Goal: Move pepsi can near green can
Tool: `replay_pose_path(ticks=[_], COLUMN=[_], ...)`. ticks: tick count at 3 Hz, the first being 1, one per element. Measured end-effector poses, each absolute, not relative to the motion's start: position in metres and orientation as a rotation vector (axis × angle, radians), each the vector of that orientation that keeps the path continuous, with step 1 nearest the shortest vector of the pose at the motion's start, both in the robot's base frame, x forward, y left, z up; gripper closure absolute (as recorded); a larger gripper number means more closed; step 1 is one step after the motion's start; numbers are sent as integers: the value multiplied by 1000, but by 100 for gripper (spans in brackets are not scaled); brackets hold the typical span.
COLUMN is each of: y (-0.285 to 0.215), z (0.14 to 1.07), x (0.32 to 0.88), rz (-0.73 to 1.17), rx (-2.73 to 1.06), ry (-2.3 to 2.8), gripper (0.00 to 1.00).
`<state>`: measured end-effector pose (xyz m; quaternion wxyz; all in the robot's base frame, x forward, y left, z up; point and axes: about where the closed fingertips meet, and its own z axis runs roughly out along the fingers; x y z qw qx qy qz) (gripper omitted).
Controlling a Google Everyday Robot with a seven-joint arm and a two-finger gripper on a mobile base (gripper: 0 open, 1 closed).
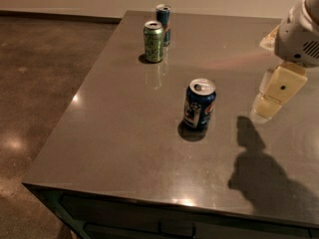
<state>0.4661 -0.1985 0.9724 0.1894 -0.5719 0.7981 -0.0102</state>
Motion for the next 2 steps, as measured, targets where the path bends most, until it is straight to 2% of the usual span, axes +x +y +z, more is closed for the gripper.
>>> replay_pose_path(ticks=[2], y=[-150], z=[939], x=[493], rz=[131], rx=[-1591], ry=[2182], gripper=[0])
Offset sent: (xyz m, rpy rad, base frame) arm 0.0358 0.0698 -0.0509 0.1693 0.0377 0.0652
